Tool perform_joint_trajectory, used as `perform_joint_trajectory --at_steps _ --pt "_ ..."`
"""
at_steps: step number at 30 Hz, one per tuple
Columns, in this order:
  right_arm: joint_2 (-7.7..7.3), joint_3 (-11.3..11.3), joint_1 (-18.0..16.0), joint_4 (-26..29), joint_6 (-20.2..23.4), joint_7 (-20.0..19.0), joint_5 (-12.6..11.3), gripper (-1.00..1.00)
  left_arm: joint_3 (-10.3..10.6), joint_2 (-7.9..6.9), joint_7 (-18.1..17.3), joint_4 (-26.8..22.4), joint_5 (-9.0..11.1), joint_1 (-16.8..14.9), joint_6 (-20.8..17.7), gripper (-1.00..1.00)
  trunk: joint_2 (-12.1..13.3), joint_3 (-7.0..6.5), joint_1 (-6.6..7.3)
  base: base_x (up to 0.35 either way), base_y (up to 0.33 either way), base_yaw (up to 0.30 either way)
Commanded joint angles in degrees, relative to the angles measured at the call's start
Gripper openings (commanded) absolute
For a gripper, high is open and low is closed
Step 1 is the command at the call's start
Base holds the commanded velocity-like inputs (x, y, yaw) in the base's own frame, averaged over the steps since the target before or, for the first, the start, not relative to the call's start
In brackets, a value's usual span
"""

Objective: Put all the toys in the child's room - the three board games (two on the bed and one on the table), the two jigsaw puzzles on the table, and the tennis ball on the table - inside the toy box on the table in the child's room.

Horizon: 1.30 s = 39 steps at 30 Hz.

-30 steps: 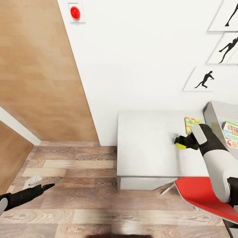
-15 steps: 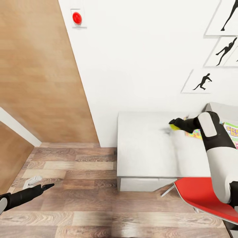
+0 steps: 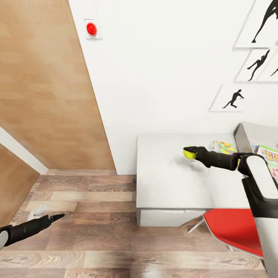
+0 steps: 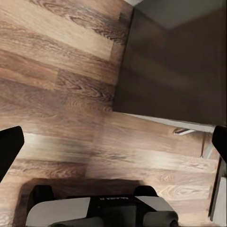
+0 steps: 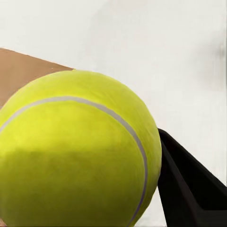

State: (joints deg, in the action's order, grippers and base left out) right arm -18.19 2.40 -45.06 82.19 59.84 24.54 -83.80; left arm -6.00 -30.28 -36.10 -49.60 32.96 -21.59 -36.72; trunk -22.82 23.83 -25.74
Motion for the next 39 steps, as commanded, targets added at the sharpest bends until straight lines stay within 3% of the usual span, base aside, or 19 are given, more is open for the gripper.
perform_joint_trajectory --at_steps 1,4,6,7,11,12,16,21,29,32,39 --pt "0.11 0.07 3.86 3.2 0.16 0.12 -2.17 -1.0 -0.05 -0.05 -1.54 -0.03 0.17 -0.03 -0.56 1.0 -0.09 -0.01 -0.04 0.0 0.0 -0.076" --pt "0.39 0.06 11.09 6.66 0.16 -2.88 -3.85 -1.0 -0.01 -0.1 -4.03 0.0 0.12 -0.03 -0.76 1.0 -0.09 -0.29 -0.04 0.0 0.0 -0.088" --pt "1.23 -0.04 16.77 8.08 0.16 -8.22 -4.07 -1.0 0.0 -0.14 -5.35 -0.02 0.1 -0.03 -0.85 1.0 -0.09 -0.48 -0.04 0.0 0.0 -0.098" --pt "1.65 -0.04 17.86 8.29 0.16 -9.6 -4.02 -1.0 -0.02 -0.15 -5.53 -0.03 0.1 -0.03 -0.88 1.0 -0.09 -0.57 -0.04 0.0 0.0 -0.1" --pt "4.94 0.03 23.55 8.9 0.16 -16.58 -3.88 -1.0 -0.09 -0.3 -6.16 -0.02 0.09 -0.03 -0.95 1.0 -0.09 -0.95 -0.04 0.0 0.0 -0.102" --pt "6.04 -0.11 26.75 9.01 0.16 -19.03 -3.85 -1.0 -0.21 -0.47 -6.57 -0.01 0.09 -0.03 -0.97 1.0 -0.09 -1.04 -0.04 0.0 0.0 -0.103" --pt "6.99 -2.95 34.05 9.1 0.16 -22.52 -3.72 -1.0 -0.38 -0.71 -8.33 0.0 0.09 -0.03 -0.98 1.0 -0.09 -1.41 -0.04 0.0 0.0 -0.104" --pt "7.17 -5.47 36.85 9.12 -0.37 -23.99 -3.09 -1.0 -0.41 -0.76 -10.3 0.01 0.02 0.0 -0.92 1.0 -0.09 -1.88 -0.04 0.0 0.0 -0.117" --pt "7.19 -6.01 37.37 9.13 -0.75 -25.83 -2.86 -1.0 -0.77 -2.05 -14.03 0.03 0.02 0.05 -0.97 1.0 -0.09 -2.61 -0.04 0.0 0.0 -0.127" --pt "6.98 -5.71 37.4 9.13 -0.77 -26.87 -2.8 -1.0 -1.8 -3.16 -17.99 0.03 0.08 0.16 -1.34 1.0 -0.09 -2.89 -0.04 0.0 0.0 -0.111" --pt "6.37 -4.1 37.45 9.13 -0.8 -31.48 -2.77 -1.0 -5.45 -5.26 -34.29 0.61 -0.44 0.6 -4.26 1.0 -0.09 -3.53 -0.04 0.0 0.0 -0.095"
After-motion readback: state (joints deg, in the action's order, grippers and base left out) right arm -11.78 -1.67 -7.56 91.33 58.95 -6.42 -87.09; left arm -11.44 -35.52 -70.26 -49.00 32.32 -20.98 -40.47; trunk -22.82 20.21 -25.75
